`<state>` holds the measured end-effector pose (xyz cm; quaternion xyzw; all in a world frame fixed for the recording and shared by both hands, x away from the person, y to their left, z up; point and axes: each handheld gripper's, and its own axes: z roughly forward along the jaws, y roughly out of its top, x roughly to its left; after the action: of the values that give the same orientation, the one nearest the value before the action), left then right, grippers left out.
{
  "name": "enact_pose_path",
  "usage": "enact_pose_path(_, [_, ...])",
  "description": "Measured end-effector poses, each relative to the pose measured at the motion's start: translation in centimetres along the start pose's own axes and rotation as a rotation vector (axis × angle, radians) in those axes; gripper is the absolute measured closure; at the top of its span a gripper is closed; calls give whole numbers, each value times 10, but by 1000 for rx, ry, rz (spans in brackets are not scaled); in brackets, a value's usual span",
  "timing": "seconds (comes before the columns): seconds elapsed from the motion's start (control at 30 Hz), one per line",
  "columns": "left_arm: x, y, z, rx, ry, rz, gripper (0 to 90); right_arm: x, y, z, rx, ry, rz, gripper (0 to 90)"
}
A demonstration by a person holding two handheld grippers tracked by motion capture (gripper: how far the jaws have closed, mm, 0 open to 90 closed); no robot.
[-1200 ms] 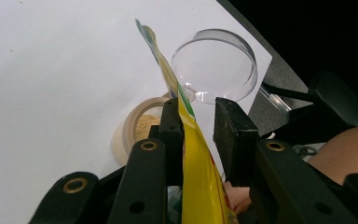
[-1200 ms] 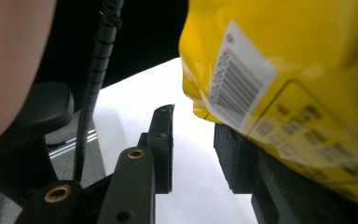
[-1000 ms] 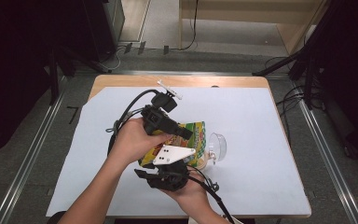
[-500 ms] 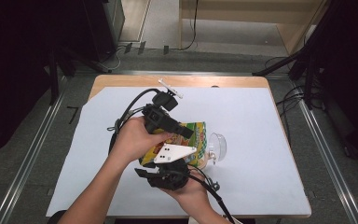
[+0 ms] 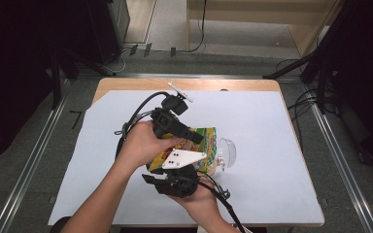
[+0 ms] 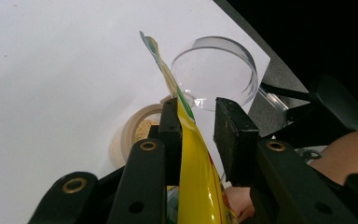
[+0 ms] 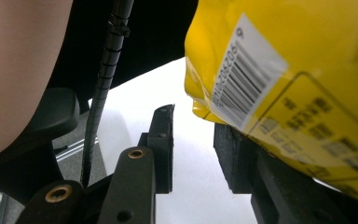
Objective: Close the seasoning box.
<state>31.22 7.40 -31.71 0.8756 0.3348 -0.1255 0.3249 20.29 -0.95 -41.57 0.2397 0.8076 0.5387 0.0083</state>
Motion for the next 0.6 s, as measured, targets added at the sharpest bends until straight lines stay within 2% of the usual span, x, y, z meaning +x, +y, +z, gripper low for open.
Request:
enact_pose_path(0.23, [2,0,1,2,-6,-5,733,0,1,0,6,-4,-1,696])
enact_pose_path(0.43, [8,-2,1,19,-23,-34,725,-1,0,2,17,2,-9,704])
enact_pose_path(0.6, [7,-3,-1,18,-19,-32,727,-1,-1,3,16,9,-16,722])
